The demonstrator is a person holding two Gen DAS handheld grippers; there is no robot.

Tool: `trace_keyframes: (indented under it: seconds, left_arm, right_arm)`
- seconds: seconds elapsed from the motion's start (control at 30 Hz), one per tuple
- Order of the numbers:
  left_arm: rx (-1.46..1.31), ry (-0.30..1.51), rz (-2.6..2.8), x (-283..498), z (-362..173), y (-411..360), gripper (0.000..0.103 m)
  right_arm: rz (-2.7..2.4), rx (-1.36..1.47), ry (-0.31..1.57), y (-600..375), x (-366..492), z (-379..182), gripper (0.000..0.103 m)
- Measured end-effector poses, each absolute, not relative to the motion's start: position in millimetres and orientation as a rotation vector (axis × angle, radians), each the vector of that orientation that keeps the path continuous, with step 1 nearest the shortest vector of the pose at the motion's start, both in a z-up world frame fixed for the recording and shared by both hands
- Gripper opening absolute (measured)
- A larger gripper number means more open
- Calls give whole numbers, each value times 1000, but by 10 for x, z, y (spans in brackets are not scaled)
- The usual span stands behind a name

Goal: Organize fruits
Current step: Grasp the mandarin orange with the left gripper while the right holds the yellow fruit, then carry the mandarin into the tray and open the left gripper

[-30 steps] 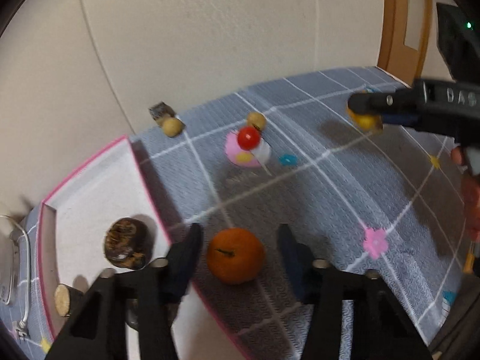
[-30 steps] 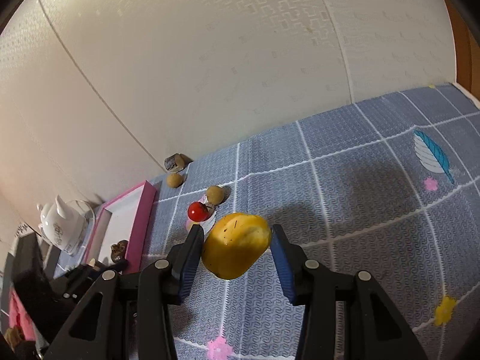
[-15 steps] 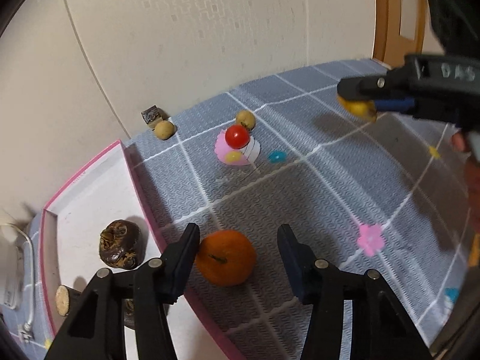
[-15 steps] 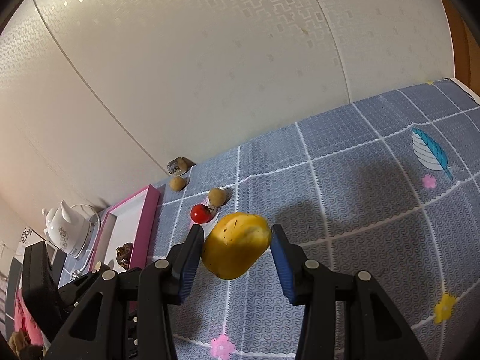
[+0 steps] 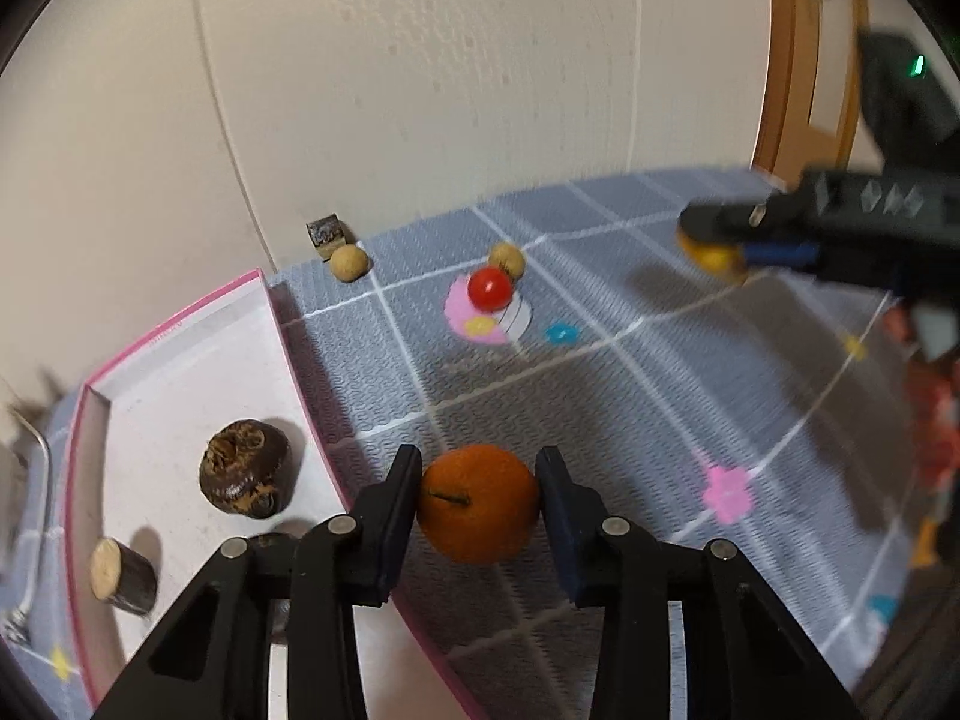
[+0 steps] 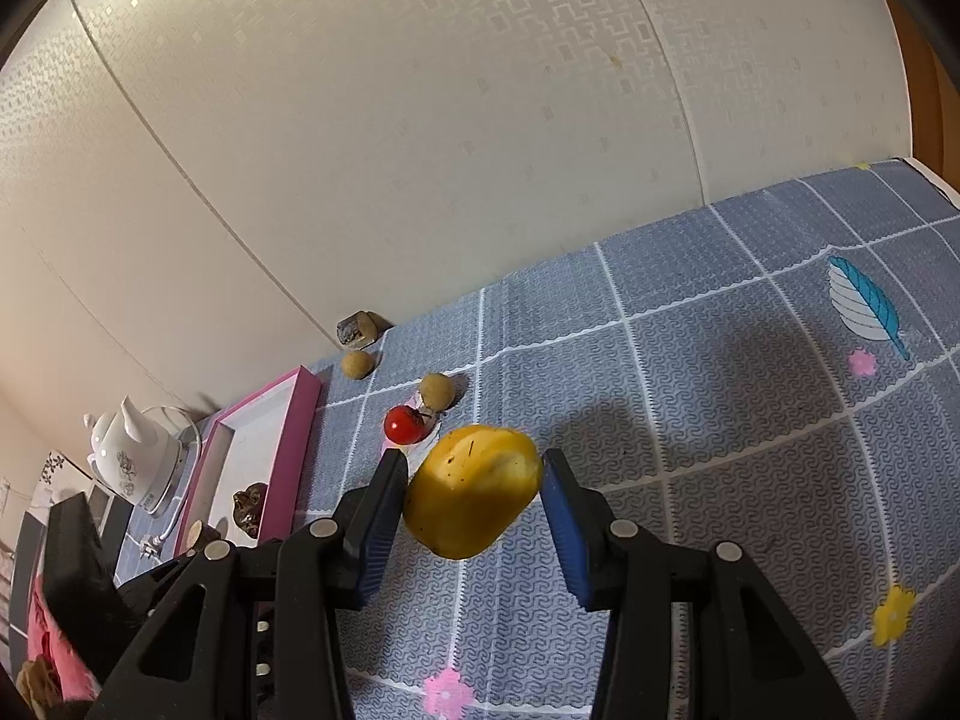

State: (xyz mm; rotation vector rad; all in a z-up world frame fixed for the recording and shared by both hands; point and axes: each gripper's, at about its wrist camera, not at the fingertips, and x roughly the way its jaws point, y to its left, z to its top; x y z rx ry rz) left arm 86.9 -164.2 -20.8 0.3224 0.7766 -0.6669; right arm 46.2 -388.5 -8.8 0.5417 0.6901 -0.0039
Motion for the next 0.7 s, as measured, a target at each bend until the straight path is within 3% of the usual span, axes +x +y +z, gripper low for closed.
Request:
trace_keyframes:
  seconds: [0.33,0.7]
  left_arm:
    - [194,673,-666,603,76,-1275,40]
    - [-24,611,-383,813,66,-400,40]
  right_arm:
    - [-4,532,695,-3843,475,-112,46]
    - [3,496,715,-3696,522,-175,46]
